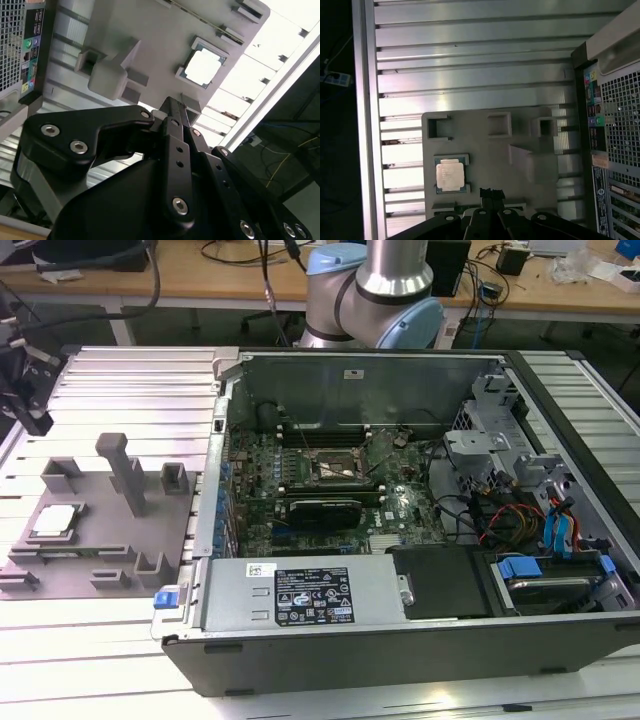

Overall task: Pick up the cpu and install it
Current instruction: 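Reach for the cpu, then pick up the cpu and move it towards the insertion slot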

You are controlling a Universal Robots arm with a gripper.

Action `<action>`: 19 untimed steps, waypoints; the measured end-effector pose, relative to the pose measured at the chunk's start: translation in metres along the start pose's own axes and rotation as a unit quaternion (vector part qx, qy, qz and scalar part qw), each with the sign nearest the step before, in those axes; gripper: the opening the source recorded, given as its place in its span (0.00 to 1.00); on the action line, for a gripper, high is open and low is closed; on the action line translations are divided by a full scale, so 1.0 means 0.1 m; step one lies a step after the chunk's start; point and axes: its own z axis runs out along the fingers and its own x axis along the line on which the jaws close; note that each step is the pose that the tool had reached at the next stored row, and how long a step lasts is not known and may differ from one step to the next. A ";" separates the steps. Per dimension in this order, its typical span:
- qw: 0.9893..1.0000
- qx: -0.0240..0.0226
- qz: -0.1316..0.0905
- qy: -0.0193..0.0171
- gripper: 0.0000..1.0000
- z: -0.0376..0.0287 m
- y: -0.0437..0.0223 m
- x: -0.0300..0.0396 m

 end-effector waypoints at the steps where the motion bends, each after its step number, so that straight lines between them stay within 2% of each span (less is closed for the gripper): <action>1: 1.000 0.000 0.000 0.000 0.11 0.016 -0.001 0.002; 6: 1.000 0.000 0.000 0.000 0.11 0.150 -0.010 0.046; 9: 1.000 0.000 0.000 0.000 0.11 0.188 -0.013 0.064; 19: 1.000 0.000 0.000 0.000 0.11 0.196 -0.013 0.066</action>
